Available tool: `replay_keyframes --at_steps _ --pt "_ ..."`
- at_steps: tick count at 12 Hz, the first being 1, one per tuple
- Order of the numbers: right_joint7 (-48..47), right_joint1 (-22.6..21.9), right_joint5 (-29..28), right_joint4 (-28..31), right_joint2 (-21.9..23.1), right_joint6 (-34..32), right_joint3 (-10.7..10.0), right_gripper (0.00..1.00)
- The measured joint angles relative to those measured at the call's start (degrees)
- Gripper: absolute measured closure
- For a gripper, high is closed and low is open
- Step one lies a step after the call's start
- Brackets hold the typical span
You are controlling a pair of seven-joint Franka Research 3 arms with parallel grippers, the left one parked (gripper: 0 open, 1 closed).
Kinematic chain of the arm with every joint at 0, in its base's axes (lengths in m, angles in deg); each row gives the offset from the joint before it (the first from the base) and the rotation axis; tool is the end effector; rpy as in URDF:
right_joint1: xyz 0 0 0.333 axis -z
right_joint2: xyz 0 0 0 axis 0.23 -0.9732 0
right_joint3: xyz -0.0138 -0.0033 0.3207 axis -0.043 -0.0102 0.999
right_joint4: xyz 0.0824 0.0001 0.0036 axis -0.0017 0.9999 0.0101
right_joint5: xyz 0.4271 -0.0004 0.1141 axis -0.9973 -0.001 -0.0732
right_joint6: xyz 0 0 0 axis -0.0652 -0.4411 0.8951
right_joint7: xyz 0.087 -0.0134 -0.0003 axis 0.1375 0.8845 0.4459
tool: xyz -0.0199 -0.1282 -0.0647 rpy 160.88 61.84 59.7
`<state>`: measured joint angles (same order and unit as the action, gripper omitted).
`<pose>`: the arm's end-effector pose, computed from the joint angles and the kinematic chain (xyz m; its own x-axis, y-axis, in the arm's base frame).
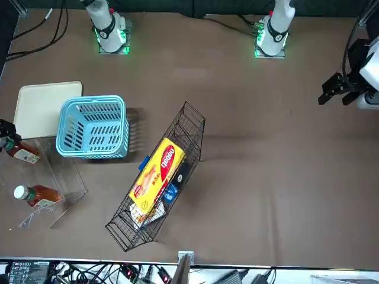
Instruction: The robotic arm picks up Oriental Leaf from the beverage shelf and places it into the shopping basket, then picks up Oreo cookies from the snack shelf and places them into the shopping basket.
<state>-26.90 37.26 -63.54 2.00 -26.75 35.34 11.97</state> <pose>0.6579 -0.3095 0.3438 0.8809 0.4732 -0.0073 0.4732 -0.8805 0.0280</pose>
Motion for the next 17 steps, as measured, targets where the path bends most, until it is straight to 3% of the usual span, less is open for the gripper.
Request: replay_keyframes --at_steps 4,7,17 --pt "0.09 0.0 0.0 0.0 0.0 -0.04 0.0 0.05" --pt "0.14 -0.01 -0.17 -0.22 0.39 -0.66 0.01 0.42" --pt "0.27 -0.05 -0.16 -0.48 1.69 -1.93 0.08 0.43"
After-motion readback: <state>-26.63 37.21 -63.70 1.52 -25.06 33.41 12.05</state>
